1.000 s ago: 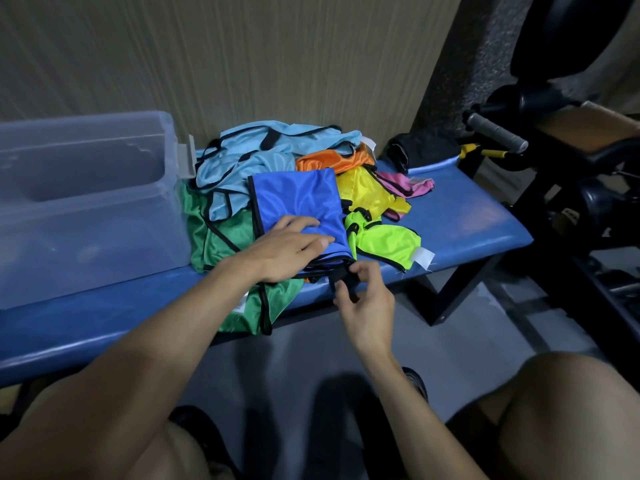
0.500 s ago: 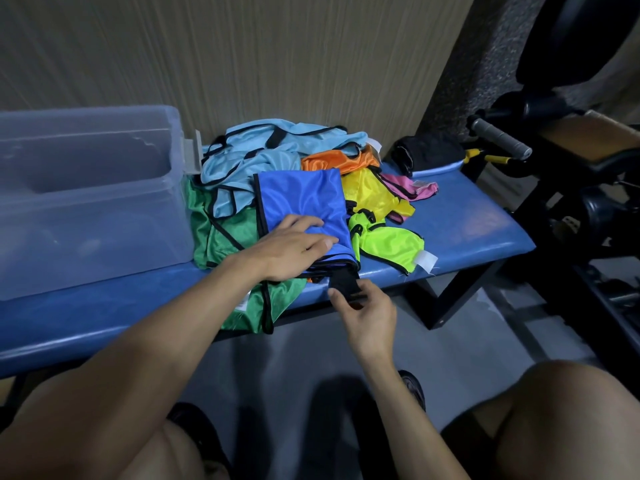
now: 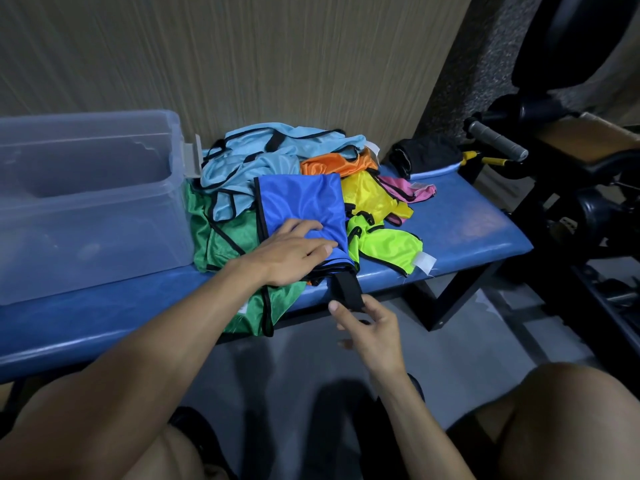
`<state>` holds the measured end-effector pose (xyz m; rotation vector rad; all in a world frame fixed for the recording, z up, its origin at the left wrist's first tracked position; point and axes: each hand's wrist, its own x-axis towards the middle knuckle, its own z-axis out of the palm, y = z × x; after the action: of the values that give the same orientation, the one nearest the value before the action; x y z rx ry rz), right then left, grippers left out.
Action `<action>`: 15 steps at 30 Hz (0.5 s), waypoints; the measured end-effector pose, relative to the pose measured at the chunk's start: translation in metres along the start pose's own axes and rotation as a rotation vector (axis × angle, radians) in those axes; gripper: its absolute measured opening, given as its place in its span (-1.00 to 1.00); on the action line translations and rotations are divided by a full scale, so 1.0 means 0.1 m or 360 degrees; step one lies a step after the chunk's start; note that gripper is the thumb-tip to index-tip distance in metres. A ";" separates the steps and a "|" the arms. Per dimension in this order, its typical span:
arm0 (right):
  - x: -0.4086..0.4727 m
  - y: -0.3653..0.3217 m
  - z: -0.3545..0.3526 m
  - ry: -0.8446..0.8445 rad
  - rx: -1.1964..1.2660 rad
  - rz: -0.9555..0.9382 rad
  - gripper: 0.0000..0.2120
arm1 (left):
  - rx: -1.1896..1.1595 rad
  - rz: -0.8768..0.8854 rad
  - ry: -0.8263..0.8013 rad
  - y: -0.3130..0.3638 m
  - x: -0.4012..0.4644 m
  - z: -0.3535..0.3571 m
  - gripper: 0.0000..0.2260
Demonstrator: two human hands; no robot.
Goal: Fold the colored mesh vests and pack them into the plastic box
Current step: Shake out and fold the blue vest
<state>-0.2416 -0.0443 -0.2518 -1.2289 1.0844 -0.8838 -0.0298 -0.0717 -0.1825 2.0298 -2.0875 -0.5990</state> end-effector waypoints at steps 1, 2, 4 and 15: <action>0.01 -0.03 0.04 0.0036 0.0021 0.0013 -0.86 | 0.0002 -0.0002 -0.0001 0.00 0.00 0.00 -0.54; 0.02 -0.05 0.07 0.0086 0.0026 0.0016 -0.86 | 0.0007 -0.0004 -0.0001 0.00 0.00 0.01 -0.54; 0.02 -0.01 0.08 0.0217 -0.0016 0.0015 -0.82 | 0.0024 -0.0004 -0.0001 0.00 0.00 0.02 -0.54; -0.04 -0.14 0.07 0.0517 -0.0384 -0.0374 -0.56 | 0.0081 0.0000 0.0018 0.00 0.01 0.04 -0.56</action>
<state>-0.2357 -0.0407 -0.2373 -1.4672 1.3535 -1.1885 -0.0319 -0.0720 -0.1863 2.0554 -2.1173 -0.5388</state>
